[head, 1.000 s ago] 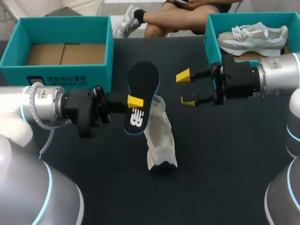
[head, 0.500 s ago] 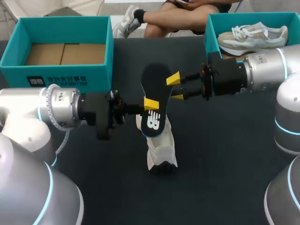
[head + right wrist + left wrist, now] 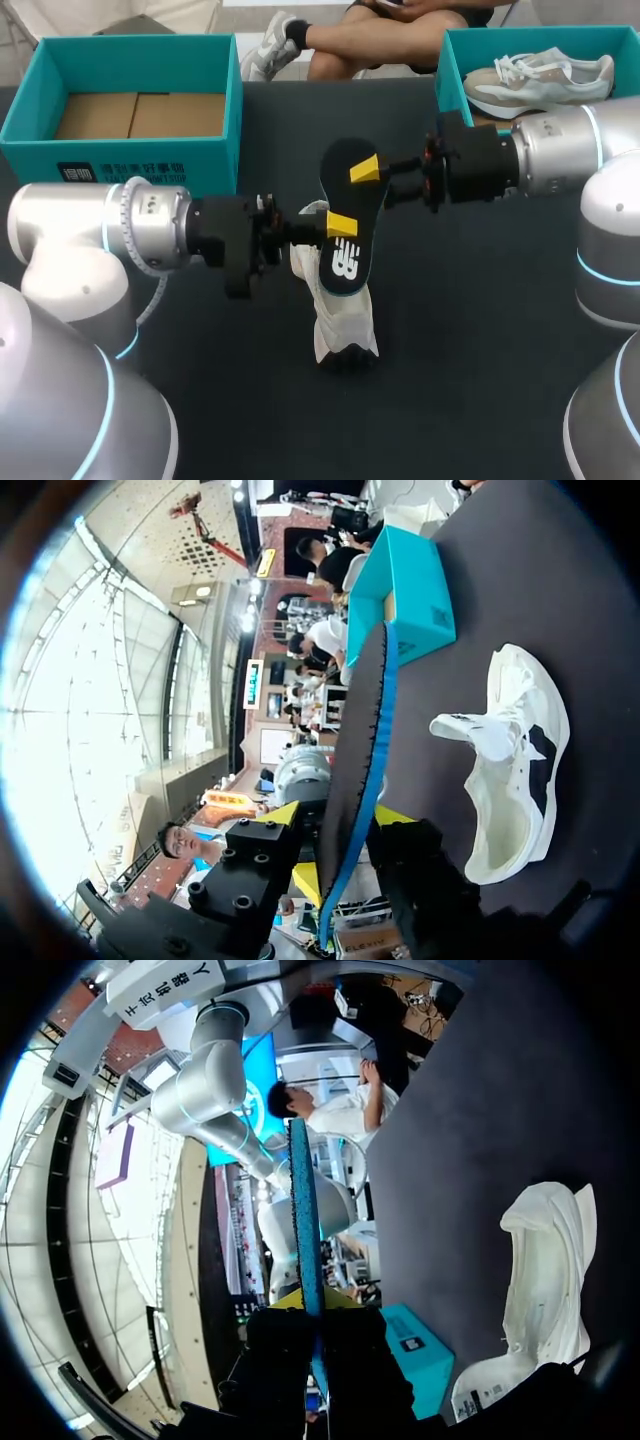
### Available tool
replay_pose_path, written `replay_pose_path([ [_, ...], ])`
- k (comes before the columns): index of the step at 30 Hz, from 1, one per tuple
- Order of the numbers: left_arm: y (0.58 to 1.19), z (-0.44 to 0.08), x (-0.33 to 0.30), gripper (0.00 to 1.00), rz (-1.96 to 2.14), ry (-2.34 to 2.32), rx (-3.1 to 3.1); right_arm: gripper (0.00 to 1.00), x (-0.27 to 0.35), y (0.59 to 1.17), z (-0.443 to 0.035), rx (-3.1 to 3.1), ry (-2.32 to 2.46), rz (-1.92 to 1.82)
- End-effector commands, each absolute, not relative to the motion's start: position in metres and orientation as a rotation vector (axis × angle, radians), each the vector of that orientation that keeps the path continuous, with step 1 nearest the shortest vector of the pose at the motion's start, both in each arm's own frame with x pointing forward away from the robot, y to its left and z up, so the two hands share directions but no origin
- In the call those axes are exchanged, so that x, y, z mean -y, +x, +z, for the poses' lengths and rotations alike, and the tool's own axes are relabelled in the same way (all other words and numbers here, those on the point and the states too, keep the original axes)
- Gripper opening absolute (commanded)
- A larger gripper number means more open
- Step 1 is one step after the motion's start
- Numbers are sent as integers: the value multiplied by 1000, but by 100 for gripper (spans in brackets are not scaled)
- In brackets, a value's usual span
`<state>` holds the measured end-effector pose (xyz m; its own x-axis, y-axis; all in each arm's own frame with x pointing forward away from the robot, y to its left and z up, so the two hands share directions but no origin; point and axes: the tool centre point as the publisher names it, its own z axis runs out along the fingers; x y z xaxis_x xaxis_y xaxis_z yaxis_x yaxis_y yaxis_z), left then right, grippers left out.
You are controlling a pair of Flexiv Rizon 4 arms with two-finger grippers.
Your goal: Take the shoe out of the shoebox, open the shoe tongue, remove and reinsert the insole, then place the shoe into the shoebox
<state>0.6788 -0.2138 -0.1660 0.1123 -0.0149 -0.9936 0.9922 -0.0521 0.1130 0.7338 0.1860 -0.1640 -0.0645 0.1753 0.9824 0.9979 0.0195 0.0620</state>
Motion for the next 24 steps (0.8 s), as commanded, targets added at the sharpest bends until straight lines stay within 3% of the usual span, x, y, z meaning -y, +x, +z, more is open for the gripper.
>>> replay_pose_path([
  [1,674,-169,214,0,-1158,1272,-1091,33,-189,736,-165,1393,-1294,-1158],
  [6,674,-173,216,0,-1163,1255,-1097,11,-191,738,-165,1390,-1280,-1162],
  [7,674,-172,217,0,-1164,1252,-1094,3,-191,738,-165,1387,-1274,-1164],
  [15,674,-168,222,0,-1160,1227,-1077,0,-190,736,-167,1377,-1277,-1169],
  [16,673,-168,222,31,-1166,1230,-1079,0,-190,735,-168,1374,-1280,-1169],
  [17,672,-167,219,82,-1161,1230,-1086,0,-189,735,-169,1374,-1282,-1168],
  [18,672,-167,216,100,-1160,1229,-1090,0,-188,735,-170,1373,-1283,-1168],
  [24,675,-170,188,100,-1141,1207,-1162,0,-183,737,-179,1356,-1298,-1160],
])
